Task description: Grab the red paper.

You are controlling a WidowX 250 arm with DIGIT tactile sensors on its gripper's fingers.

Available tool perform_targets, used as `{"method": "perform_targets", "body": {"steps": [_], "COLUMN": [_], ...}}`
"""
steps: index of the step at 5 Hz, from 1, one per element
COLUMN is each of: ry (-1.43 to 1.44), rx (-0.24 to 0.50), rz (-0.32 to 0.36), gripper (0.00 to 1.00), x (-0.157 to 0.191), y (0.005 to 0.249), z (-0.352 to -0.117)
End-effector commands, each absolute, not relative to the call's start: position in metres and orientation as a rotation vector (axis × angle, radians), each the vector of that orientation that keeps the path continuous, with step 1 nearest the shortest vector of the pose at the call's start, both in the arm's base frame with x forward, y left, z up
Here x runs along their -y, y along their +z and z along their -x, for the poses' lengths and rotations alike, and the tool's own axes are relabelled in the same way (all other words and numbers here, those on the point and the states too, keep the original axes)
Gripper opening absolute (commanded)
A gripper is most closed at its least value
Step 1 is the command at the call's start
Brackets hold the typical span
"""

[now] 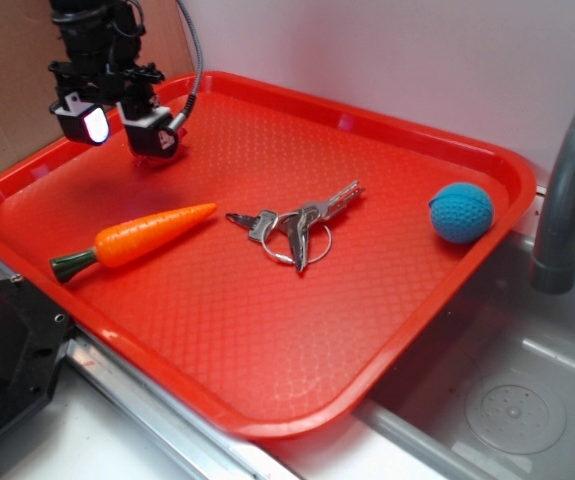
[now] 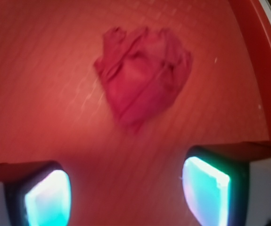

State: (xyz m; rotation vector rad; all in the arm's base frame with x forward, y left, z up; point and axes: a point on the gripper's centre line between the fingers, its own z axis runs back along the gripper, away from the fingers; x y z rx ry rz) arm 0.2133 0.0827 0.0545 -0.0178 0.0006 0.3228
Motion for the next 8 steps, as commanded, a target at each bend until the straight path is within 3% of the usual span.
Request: {"method": "perform_targets", "body": {"steps": [1,3,5,6,8], "ry": [0.262,0.237,0.255,0.285,0.284], "rx": [0.061,0.032,0.074,0.06,0.053], "rz": [-0.036,-0.062,-0.093,-0.101,-0.105], "gripper": [1.0,1.0,1.0,0.0,0.0], "x": [-0.091,-0.106,-0.124,-0.131,-0.124], "y": [0.043,0.012,0.028,0.028,0.029], "z": [-0.245,-0.215,-0.227,-0.229,-0.24]}}
